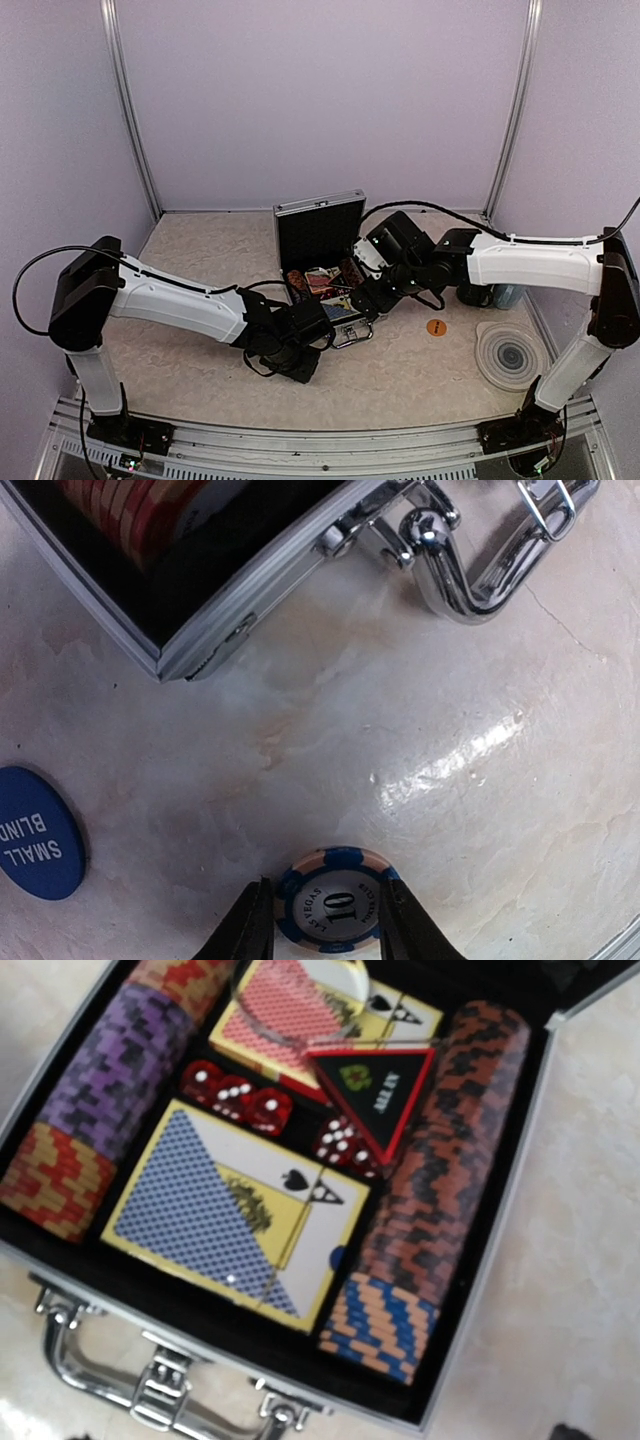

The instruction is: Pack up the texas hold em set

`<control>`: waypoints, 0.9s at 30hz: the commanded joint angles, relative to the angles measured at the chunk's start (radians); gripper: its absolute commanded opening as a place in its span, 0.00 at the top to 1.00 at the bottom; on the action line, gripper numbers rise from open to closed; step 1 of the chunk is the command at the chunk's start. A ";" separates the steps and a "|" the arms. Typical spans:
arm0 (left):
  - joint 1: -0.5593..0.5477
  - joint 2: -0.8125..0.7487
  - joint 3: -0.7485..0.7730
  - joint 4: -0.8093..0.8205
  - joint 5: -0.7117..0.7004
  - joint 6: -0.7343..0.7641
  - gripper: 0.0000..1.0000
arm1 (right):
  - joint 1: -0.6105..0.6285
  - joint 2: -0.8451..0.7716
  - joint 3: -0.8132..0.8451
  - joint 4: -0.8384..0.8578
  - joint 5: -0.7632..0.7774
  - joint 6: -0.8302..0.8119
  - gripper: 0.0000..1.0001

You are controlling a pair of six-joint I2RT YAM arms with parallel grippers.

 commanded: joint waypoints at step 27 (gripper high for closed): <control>-0.065 0.153 0.056 -0.172 -0.030 -0.007 0.50 | -0.008 -0.069 -0.090 0.058 -0.063 0.026 0.01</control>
